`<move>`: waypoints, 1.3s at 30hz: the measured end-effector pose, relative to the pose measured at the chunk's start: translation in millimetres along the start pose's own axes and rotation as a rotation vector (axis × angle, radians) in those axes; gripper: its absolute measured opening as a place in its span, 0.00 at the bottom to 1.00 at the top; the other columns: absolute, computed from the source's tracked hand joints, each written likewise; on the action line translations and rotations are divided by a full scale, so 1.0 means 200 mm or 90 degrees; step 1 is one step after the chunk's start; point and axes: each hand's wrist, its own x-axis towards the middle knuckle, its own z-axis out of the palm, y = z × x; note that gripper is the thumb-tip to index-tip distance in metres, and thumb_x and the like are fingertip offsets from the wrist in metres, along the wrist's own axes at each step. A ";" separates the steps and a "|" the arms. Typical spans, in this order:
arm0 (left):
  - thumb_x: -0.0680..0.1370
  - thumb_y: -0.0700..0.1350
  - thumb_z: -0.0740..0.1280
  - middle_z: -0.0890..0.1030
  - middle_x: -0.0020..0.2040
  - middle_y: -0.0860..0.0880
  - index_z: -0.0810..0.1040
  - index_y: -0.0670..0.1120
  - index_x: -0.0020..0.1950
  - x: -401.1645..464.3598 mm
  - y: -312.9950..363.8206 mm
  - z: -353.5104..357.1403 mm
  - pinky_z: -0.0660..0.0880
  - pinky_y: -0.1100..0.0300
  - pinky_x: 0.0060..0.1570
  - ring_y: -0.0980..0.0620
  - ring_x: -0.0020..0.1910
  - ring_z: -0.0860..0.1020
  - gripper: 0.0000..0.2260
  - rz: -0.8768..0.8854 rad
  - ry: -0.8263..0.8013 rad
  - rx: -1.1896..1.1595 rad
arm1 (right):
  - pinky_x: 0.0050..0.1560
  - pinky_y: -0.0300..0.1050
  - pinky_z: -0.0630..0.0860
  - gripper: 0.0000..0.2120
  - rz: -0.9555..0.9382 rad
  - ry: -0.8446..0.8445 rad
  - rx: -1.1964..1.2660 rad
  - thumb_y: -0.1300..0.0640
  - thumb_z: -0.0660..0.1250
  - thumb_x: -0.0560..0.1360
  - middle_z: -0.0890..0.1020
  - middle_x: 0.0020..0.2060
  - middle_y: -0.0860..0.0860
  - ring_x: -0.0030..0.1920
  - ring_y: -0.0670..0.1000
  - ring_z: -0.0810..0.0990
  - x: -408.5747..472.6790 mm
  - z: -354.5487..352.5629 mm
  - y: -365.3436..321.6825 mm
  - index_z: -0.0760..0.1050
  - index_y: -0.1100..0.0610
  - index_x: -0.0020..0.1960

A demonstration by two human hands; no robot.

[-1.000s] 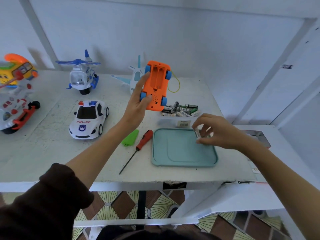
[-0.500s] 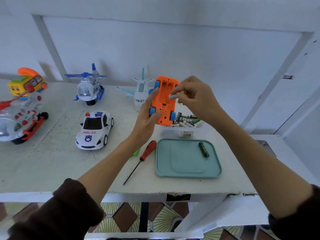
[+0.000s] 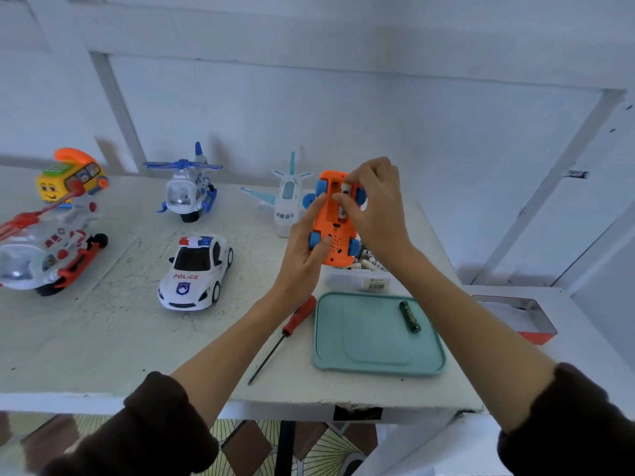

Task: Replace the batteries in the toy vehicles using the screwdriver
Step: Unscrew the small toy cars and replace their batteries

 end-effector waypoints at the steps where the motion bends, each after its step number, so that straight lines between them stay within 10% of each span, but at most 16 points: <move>1: 0.75 0.53 0.59 0.67 0.66 0.54 0.61 0.69 0.68 0.00 0.01 0.00 0.74 0.45 0.61 0.49 0.65 0.71 0.22 -0.004 -0.002 -0.011 | 0.46 0.29 0.63 0.08 -0.004 0.008 -0.010 0.59 0.69 0.70 0.74 0.48 0.59 0.49 0.51 0.68 -0.01 0.01 0.01 0.75 0.63 0.45; 16: 0.76 0.49 0.58 0.66 0.66 0.57 0.59 0.64 0.69 0.02 0.01 0.03 0.76 0.51 0.59 0.51 0.64 0.72 0.22 0.028 -0.019 -0.029 | 0.46 0.49 0.77 0.09 -0.107 -0.054 -0.051 0.60 0.63 0.75 0.74 0.54 0.64 0.52 0.62 0.75 -0.06 -0.02 0.06 0.78 0.66 0.48; 24: 0.77 0.50 0.58 0.65 0.64 0.59 0.57 0.61 0.70 0.05 -0.06 0.05 0.75 0.61 0.57 0.61 0.62 0.72 0.22 0.044 -0.051 0.013 | 0.52 0.33 0.76 0.19 0.033 -0.165 0.128 0.71 0.69 0.68 0.74 0.59 0.52 0.53 0.47 0.77 -0.17 -0.28 0.15 0.77 0.59 0.57; 31: 0.80 0.35 0.55 0.66 0.64 0.57 0.54 0.46 0.72 0.06 -0.06 0.09 0.74 0.69 0.52 0.66 0.59 0.74 0.22 0.090 -0.060 -0.012 | 0.48 0.40 0.73 0.15 0.178 -0.686 -0.122 0.64 0.72 0.69 0.80 0.51 0.49 0.44 0.51 0.80 -0.29 -0.50 0.24 0.79 0.54 0.54; 39: 0.78 0.48 0.57 0.66 0.67 0.55 0.56 0.56 0.72 0.05 -0.11 0.09 0.75 0.58 0.58 0.57 0.63 0.74 0.22 0.080 -0.025 -0.037 | 0.50 0.40 0.72 0.27 0.175 -0.725 -0.134 0.63 0.75 0.65 0.72 0.55 0.49 0.43 0.49 0.79 -0.40 -0.45 0.30 0.74 0.52 0.62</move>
